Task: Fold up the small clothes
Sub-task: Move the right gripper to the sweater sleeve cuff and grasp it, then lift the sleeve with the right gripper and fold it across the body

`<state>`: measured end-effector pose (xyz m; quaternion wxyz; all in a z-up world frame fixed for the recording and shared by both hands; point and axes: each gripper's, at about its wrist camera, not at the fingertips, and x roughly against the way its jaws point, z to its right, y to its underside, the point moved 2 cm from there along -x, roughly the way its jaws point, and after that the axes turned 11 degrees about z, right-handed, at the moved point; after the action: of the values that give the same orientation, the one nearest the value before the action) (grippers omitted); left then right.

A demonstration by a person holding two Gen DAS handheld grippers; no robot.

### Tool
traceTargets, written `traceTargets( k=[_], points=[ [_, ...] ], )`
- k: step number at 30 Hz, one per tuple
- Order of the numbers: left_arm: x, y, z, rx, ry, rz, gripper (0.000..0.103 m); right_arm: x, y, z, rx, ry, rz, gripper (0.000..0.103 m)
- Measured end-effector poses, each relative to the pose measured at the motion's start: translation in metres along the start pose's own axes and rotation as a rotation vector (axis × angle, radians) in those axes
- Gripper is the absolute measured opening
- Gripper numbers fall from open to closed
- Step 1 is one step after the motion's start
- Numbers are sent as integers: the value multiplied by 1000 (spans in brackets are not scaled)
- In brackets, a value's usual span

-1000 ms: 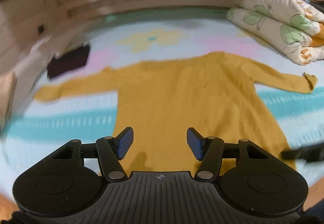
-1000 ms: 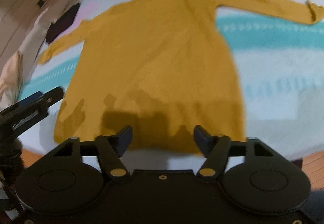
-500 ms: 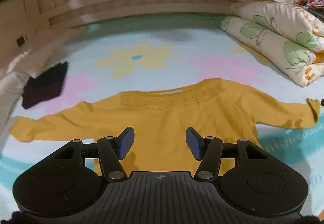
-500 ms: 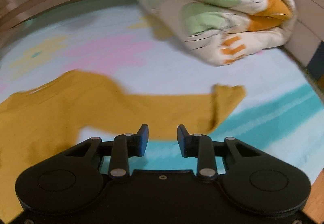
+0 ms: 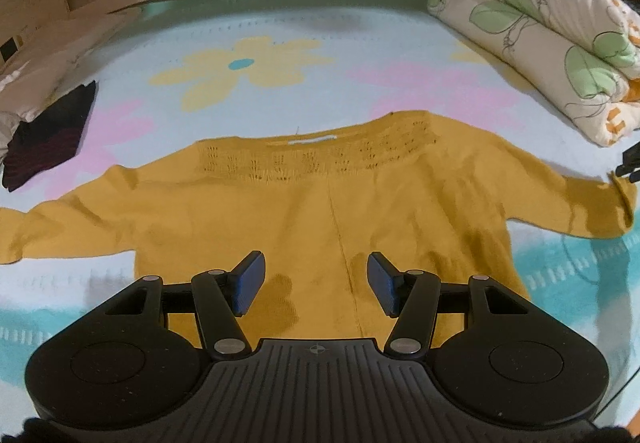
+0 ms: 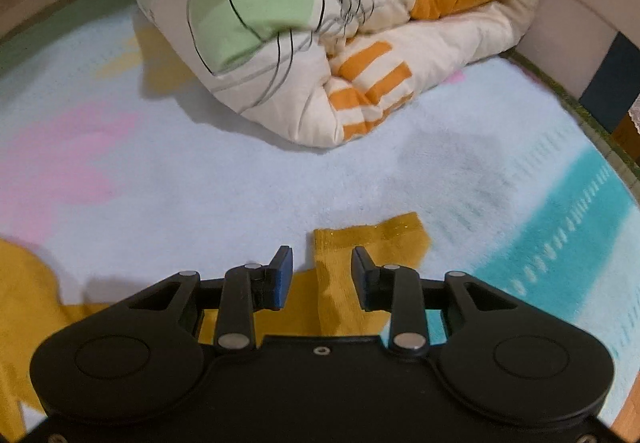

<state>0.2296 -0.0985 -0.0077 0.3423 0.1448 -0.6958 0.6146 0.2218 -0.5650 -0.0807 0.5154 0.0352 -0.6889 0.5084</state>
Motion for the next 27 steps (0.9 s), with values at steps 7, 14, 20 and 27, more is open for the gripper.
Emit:
traceTargets(
  k=[7,14,20,27],
  points=[
    [-5,-3,1,9,-7,-9,55,-24,13,2,44,44,-49,40],
    [1,-14,-7,11,4,7,55,12,-3,19,-1,-39,20,8],
    [8,-24,-42,59,-37,34,55,88,-56,-19,-8,-175,159,8],
    [20,-27,-89,145,-91,42,55,199,-93,-159,129,-484,338,8]
  ],
)
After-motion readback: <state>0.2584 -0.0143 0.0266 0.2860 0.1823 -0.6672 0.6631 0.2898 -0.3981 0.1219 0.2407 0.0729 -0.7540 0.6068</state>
